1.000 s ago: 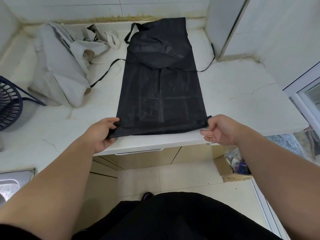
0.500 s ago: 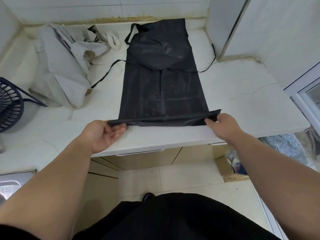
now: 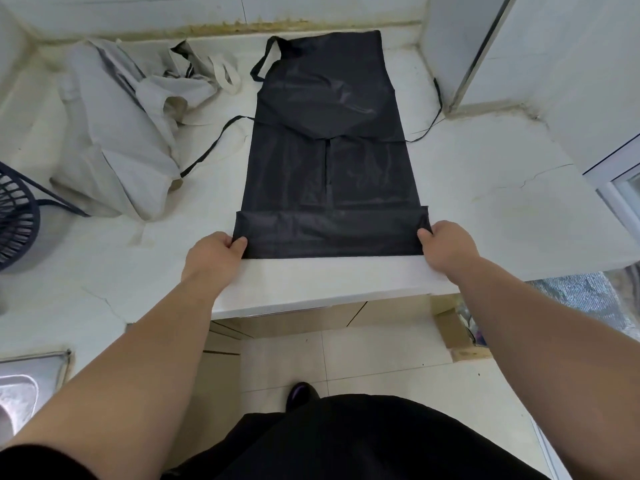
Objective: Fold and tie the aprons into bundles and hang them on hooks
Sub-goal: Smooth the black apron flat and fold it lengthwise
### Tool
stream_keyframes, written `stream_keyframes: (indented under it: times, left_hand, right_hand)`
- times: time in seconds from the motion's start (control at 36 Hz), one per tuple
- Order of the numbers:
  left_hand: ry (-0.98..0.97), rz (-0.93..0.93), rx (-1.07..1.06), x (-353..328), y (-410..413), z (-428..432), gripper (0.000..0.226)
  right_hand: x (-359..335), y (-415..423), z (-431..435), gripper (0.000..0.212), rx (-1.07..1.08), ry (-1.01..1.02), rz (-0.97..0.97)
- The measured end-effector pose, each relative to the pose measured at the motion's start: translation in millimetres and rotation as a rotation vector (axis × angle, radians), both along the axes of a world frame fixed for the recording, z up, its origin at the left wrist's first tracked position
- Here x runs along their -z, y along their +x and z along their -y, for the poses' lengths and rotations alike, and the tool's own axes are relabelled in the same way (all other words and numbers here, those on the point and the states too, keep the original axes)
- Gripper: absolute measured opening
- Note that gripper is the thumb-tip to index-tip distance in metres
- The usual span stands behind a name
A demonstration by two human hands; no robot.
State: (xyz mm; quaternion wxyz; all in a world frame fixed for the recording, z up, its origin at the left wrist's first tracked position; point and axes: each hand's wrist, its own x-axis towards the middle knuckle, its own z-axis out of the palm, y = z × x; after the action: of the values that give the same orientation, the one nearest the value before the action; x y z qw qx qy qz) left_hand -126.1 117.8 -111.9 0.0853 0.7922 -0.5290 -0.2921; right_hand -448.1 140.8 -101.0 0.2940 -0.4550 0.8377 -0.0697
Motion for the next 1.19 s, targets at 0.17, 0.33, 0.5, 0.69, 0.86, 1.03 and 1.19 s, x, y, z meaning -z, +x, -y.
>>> stream_keyframes:
  times: [0.17,0.33,0.5,0.69,0.86,1.03,1.19]
  left_hand:
    - [-0.104,0.184,-0.037,-4,-16,-5,0.034]
    - [-0.304,0.387,0.759,-6,-56,-2,0.070]
    - [0.025,0.349,0.853,13,-67,1,0.064]
    - [0.066,0.394,0.758,8,-32,12,0.090]
    - [-0.029,0.491,0.814,-5,-42,21,0.099]
    - [-0.063,0.304,0.889,-13,-38,31,0.095]
    - [-0.009,0.329,0.944,-20,-38,43,0.061]
  right_hand:
    - [3,15,2,0.010,0.099,-0.011,-0.079]
    - [0,46,8,0.050,-0.539,-0.147,-0.448]
    - [19,60,8,0.059,-0.674,0.055,-0.279]
    - [16,25,11,0.080,-0.543,0.058,-0.335]
    - [1,53,22,0.109,-0.762,0.111,-0.338]
    - [-11,64,23,0.075,-0.724,0.134,-0.274]
    - [-13,68,35,0.046,-0.648,0.043,-0.177]
